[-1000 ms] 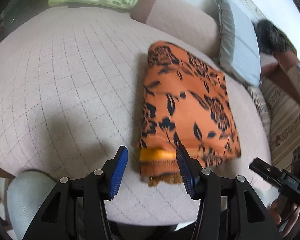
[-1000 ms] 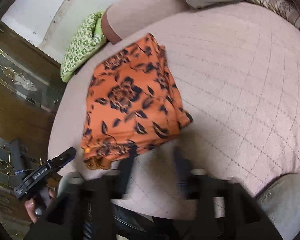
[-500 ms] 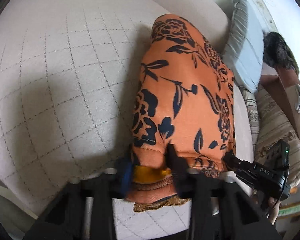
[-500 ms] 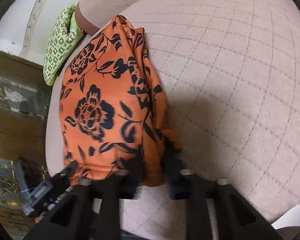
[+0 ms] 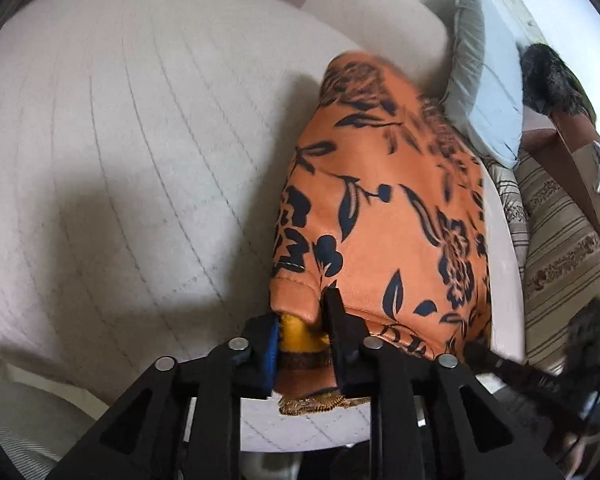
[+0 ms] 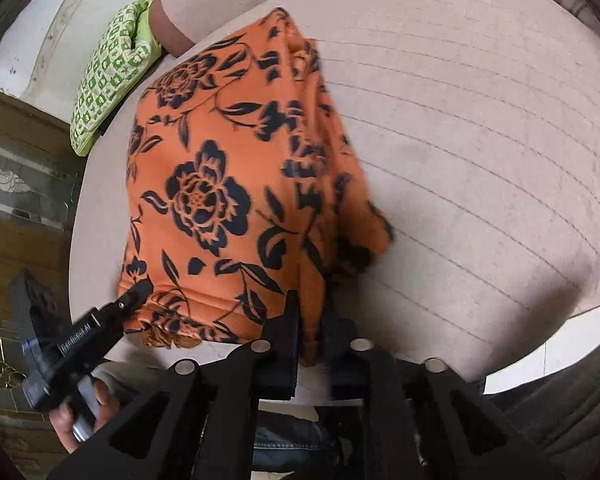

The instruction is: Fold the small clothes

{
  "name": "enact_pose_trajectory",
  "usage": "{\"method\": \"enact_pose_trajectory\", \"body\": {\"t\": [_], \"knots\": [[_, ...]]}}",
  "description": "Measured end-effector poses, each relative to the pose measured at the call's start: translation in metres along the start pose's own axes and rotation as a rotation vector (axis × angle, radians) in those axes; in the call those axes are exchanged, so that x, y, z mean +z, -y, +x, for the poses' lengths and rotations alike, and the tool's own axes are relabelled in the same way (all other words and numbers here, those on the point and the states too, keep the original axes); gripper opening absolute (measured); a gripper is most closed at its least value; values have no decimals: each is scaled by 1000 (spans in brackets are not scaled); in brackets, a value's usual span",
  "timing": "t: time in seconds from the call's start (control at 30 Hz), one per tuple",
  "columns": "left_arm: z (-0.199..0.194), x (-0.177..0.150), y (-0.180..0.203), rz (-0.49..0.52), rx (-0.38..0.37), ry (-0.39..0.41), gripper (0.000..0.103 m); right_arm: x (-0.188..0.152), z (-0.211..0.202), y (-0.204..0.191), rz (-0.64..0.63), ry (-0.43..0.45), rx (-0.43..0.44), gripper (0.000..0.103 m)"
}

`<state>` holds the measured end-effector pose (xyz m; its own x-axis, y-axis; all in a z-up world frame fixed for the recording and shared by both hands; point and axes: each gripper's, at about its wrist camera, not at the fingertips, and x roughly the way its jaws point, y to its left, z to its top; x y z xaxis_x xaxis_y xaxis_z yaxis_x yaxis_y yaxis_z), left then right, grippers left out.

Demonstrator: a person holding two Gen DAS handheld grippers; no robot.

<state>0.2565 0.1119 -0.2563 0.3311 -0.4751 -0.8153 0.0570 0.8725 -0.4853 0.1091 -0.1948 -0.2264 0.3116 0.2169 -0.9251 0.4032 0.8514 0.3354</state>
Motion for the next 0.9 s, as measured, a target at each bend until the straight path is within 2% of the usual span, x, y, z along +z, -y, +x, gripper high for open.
{"method": "enact_pose_trajectory", "body": {"t": [0.07,0.1,0.13,0.23,0.4,0.47,0.5,0.53,0.57,0.6,0.67,0.77,0.83,0.9], "knots": [[-13,-2,4,18,-6,54,29,7,-16,-17,-31,65,-61,29],[-18,-4,8,41,10,81,31,8,-24,-20,-24,92,-64,47],[-20,-6,13,69,37,96,35,9,-31,-20,-13,116,-58,58],[-19,-18,31,127,80,98,36,10,-50,-24,5,164,-48,58],[-7,-17,48,153,132,83,36,5,-37,-37,-7,84,-139,58],[-4,-19,50,154,145,78,36,1,-26,-36,-44,99,-182,54],[-1,-20,51,162,151,79,36,0,-21,-33,-57,99,-183,43],[1,-19,53,167,161,82,36,0,-13,-30,-70,88,-170,21],[3,-18,54,169,167,82,36,1,-2,-27,-84,57,-151,9],[5,-18,55,168,160,76,35,3,5,-23,-93,31,-169,5],[4,-18,58,171,147,78,34,8,-11,-18,-91,95,-148,5],[4,-22,65,200,134,68,34,17,-37,-13,-108,196,-177,4],[7,-24,69,226,184,62,35,21,-31,-3,-102,182,-171,5],[10,-25,73,237,221,52,35,16,-6,5,-127,116,-149,5]]}}
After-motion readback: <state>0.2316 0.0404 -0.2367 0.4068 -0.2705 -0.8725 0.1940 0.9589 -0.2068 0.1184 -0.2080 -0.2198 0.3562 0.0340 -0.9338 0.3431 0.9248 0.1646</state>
